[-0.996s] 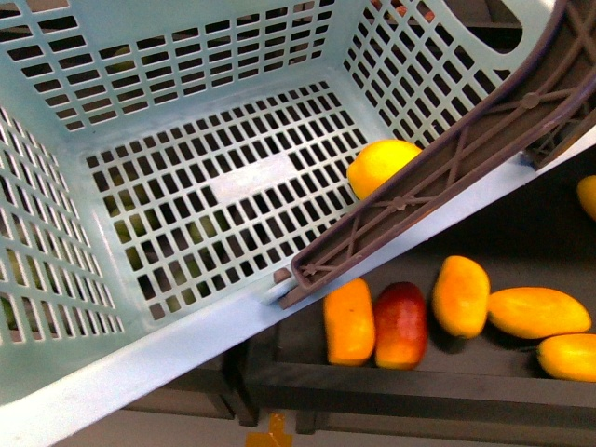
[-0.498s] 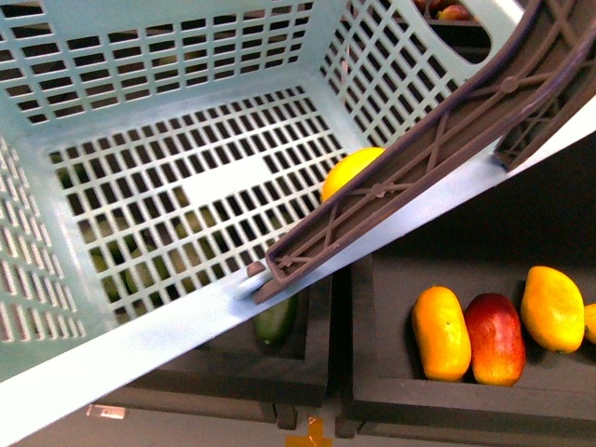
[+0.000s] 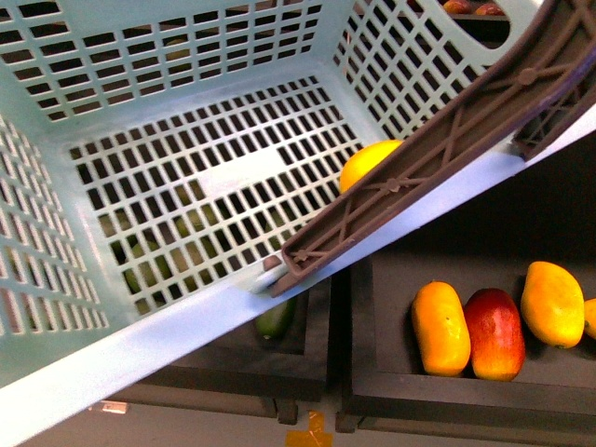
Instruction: Pick lemon and mango into basket
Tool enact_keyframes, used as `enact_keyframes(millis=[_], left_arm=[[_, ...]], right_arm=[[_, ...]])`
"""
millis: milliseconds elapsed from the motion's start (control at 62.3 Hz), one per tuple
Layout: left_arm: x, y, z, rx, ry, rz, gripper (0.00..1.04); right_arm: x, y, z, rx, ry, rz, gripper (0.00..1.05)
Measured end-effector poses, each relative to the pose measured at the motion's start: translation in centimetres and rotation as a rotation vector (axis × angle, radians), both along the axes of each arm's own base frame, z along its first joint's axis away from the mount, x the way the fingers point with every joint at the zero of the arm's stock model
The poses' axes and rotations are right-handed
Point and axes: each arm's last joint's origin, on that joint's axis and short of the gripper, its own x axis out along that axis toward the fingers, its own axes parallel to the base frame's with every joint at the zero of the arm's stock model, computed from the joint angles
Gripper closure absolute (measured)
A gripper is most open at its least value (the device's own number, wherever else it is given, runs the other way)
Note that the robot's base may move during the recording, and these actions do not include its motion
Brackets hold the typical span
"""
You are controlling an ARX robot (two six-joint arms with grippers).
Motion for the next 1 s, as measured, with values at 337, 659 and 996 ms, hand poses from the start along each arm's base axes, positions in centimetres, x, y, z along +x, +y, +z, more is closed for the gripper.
enact_keyframes(millis=[337,659,996], left_arm=[[0.0,0.0,0.0,0.001,0.000,-0.005,1.00],[0.0,0.0,0.0,0.001,-0.001,-0.004,1.00],[0.0,0.0,0.0,0.000,0.000,-0.007,1.00]], right_arm=[[4.5,-0.3,-7.0,0.079,0.176,-0.064,0.09],[5.6,-1.8,-9.5,0.154,0.201,-0.420,0.09],[5.5,-3.2,-11.7,0.249,0.196,-0.611,0.09]])
